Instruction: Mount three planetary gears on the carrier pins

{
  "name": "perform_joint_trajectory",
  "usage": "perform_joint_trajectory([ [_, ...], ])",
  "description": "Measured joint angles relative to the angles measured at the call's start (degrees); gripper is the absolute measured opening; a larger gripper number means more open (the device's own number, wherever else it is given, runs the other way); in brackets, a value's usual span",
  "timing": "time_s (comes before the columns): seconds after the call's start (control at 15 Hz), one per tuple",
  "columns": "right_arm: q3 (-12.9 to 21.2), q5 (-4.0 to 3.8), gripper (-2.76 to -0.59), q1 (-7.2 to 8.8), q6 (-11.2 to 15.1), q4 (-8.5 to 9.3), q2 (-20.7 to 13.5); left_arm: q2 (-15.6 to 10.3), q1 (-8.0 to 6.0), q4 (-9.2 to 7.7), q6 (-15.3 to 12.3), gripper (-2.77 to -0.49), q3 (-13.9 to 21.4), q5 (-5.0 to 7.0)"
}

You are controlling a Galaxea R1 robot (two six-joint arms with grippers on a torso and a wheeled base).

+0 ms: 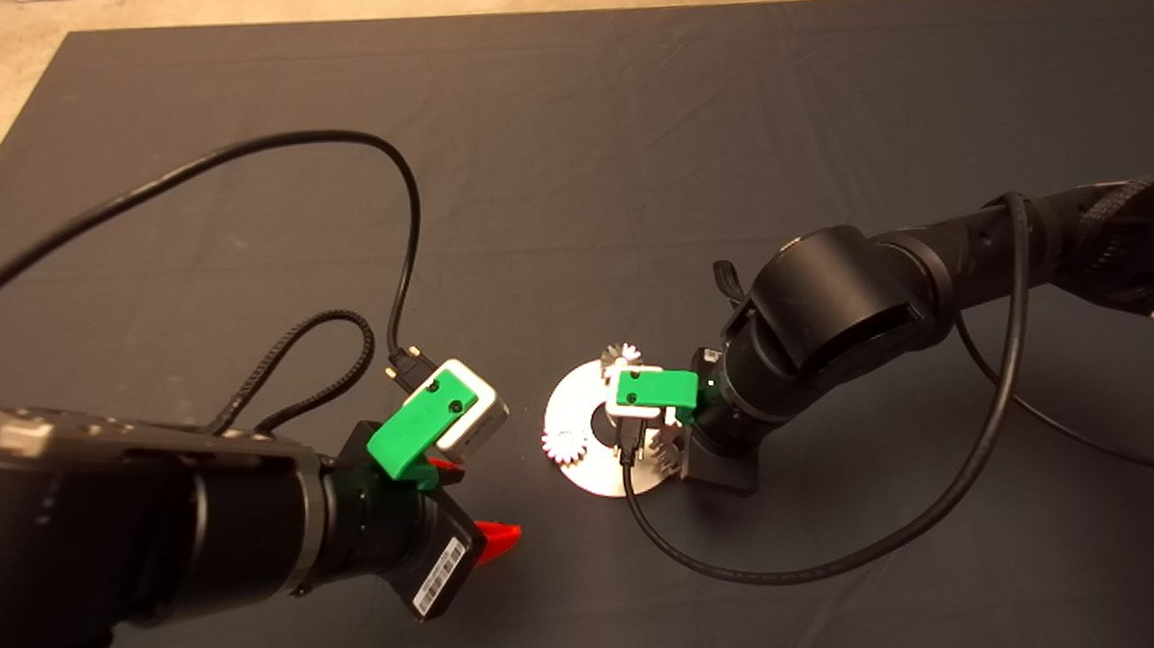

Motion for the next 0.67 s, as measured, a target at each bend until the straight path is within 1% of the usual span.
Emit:
perform_joint_trajectory([
  [0.67, 0.0, 0.03, -2.44, 0.59, 0.0, 0.28, 0.0, 0.0, 0.0, 0.1, -0.3, -1.8, 0.0, -0.02],
])
